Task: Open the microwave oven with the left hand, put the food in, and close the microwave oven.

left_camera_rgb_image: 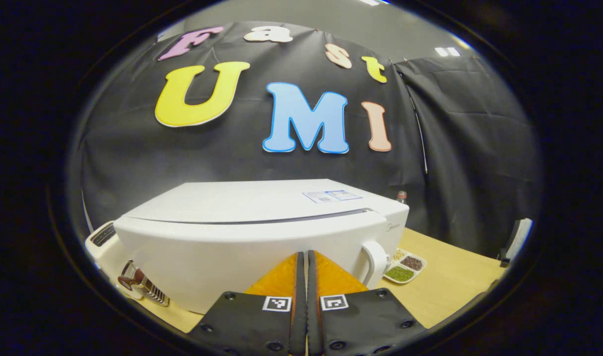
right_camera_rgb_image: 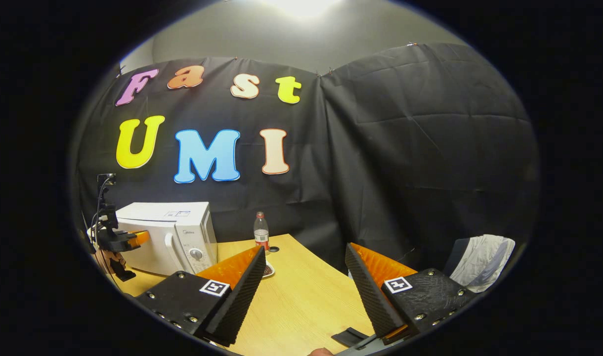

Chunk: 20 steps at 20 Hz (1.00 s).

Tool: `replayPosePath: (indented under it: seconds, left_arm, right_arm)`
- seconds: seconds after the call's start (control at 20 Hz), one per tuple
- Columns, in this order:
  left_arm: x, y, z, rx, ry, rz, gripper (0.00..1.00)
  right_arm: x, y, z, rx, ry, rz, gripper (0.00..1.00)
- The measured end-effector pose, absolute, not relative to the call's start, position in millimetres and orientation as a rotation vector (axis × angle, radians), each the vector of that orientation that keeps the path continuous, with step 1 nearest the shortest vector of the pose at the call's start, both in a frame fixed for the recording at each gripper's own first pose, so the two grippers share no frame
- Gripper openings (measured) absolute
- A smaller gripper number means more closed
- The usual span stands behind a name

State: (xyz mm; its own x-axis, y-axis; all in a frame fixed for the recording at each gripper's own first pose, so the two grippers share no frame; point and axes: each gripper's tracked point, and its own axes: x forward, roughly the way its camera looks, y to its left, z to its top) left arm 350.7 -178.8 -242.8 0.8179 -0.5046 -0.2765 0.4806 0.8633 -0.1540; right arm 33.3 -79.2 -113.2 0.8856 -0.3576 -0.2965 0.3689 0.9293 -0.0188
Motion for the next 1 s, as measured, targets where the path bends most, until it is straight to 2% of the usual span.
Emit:
replayPosePath:
  seconds: [0.4, 0.45, 0.5, 0.6, 0.65, 0.7, 0.85, 0.95, 1.0]
  left_arm:
    - [365, -179, -245, 0.018, 0.278, -0.477, 0.07]
    - [363, -186, -240, -0.018, 0.263, -0.482, 0.12]
    - [365, -186, -237, -0.01, 0.264, -0.47, 0.07]
    - [361, -184, -235, 0.009, 0.265, -0.454, 0.07]
    - [356, -184, -230, -0.002, 0.266, -0.46, 0.1]
    - [348, -187, -224, -0.017, 0.267, -0.472, 0.07]
    - [312, -180, -190, -0.032, 0.234, -0.463, 0.07]
    - [281, -176, -158, -0.048, 0.184, -0.448, 0.1]
    - [265, -174, -146, -0.046, 0.168, -0.437, 0.07]
  right_arm:
    - [40, -70, -124, 0.038, 0.327, -0.343, 0.98]
    - [40, -67, -124, 0.039, 0.33, -0.335, 0.98]
    - [41, -64, -122, 0.039, 0.325, -0.329, 0.98]
    - [42, -58, -121, 0.04, 0.326, -0.312, 0.98]
    - [42, -53, -121, 0.043, 0.324, -0.298, 0.98]
    - [44, -49, -118, 0.047, 0.317, -0.278, 0.98]
    - [48, -36, -108, 0.052, 0.284, -0.194, 0.98]
    - [51, -28, -98, 0.067, 0.248, -0.121, 0.98]
    - [51, -28, -96, 0.067, 0.235, -0.093, 0.98]
